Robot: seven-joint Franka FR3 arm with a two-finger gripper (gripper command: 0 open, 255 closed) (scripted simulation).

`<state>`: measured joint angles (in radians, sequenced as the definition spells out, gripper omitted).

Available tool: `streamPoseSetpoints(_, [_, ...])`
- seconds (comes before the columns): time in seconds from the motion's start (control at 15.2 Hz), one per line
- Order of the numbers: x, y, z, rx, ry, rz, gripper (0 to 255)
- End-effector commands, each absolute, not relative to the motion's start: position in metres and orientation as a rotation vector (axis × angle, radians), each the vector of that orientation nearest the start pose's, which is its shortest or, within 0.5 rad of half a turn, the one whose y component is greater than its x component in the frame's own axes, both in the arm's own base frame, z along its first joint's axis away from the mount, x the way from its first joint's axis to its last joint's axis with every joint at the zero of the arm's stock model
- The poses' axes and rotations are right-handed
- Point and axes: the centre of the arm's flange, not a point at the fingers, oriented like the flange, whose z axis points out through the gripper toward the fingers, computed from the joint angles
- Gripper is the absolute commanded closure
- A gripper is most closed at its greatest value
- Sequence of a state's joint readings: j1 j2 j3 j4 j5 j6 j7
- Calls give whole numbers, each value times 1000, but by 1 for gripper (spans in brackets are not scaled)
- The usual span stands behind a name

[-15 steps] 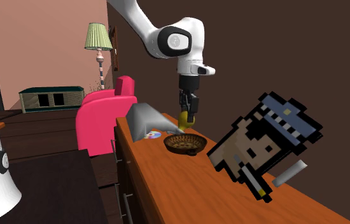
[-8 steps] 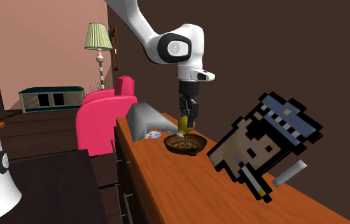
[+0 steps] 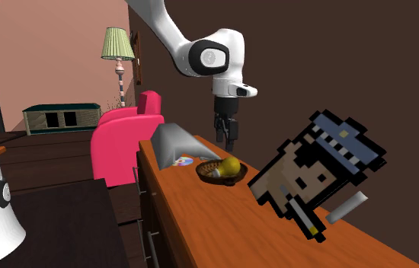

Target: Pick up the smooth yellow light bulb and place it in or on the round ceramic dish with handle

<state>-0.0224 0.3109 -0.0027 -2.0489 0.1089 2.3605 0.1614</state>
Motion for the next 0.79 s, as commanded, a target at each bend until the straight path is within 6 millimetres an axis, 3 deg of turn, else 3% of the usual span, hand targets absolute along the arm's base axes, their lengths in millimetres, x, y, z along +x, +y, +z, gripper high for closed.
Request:
streamPoseSetpoints(0.0, [592,-13,287,-3039,403,7,0])
streamPoseSetpoints(0.26, [592,-17,337,-3039,403,7,0])
streamPoseSetpoints(0.73, [592,-17,337,-3039,403,7,0])
